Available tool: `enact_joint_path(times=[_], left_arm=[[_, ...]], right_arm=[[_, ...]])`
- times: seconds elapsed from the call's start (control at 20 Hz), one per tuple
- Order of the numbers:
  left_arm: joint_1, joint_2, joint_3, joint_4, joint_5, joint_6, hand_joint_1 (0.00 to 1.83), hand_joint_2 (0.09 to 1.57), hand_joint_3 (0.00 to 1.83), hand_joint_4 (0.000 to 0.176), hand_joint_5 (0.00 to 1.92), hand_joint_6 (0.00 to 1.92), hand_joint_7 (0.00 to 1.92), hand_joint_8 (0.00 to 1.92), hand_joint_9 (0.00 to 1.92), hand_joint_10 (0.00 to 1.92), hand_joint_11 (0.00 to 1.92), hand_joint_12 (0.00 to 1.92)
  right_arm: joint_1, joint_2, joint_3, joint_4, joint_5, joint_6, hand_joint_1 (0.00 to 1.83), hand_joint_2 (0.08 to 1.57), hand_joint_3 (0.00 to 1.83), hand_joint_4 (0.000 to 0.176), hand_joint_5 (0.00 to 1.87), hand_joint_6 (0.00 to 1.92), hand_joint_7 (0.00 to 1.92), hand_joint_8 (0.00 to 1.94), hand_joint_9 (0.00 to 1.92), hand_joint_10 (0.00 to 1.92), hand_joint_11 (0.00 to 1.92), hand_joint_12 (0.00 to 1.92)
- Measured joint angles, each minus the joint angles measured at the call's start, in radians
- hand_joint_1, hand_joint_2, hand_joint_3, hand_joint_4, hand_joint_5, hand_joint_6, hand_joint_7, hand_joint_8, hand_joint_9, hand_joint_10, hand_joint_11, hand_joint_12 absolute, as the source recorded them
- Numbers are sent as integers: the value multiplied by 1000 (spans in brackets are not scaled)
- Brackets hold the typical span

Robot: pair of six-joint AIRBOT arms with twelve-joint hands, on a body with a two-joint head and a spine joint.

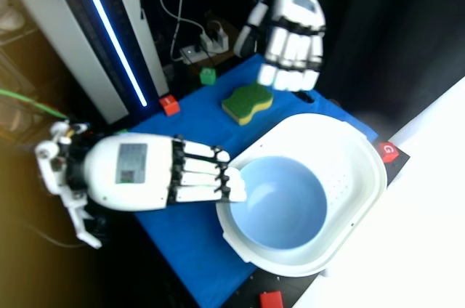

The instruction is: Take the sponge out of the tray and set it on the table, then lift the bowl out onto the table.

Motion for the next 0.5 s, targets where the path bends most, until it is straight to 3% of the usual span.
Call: enact_joint_path(times=[0.15,0.2,0.25,0.3,0.35,0.4,0.45,0.5], left_arm=[[0,-27,17,-131,-12,105,746,964,0,26,538,5,444,3,326,5,0,308],[7,-31,27,-167,-26,106,721,972,1,32,538,2,451,2,326,2,0,341],[14,-31,29,-182,-38,108,708,976,0,50,538,1,465,1,341,2,0,449],[22,-31,29,-194,-41,109,690,980,1,70,525,0,471,1,346,1,0,498],[30,-32,29,-189,-44,108,686,979,0,79,513,2,469,0,349,1,0,543],[34,-35,29,-188,-39,109,686,979,0,79,513,2,469,0,349,1,0,543],[38,-40,29,-191,-38,109,683,971,0,82,523,3,476,1,354,2,0,595],[37,-46,29,-191,-36,109,698,966,0,82,528,4,474,0,354,1,0,603]], right_arm=[[1,-12,11,21,3,-1,600,1045,0,111,487,0,383,0,279,0,0,633],[3,-14,21,42,5,-1,602,1024,0,127,432,6,344,4,239,5,0,473],[3,-19,31,55,6,-1,586,998,0,144,340,0,286,2,196,3,0,343],[9,-23,42,67,5,-1,571,976,0,142,225,0,217,0,167,0,0,324],[24,-29,49,67,1,-2,562,952,0,143,156,0,174,0,149,1,0,364],[37,-31,50,68,1,-2,562,952,0,143,156,0,174,0,149,1,0,364],[58,-38,54,70,11,-2,587,892,0,173,54,0,84,0,105,0,0,323],[71,-43,56,74,19,-1,602,868,0,175,29,2,60,2,82,2,0,226]])
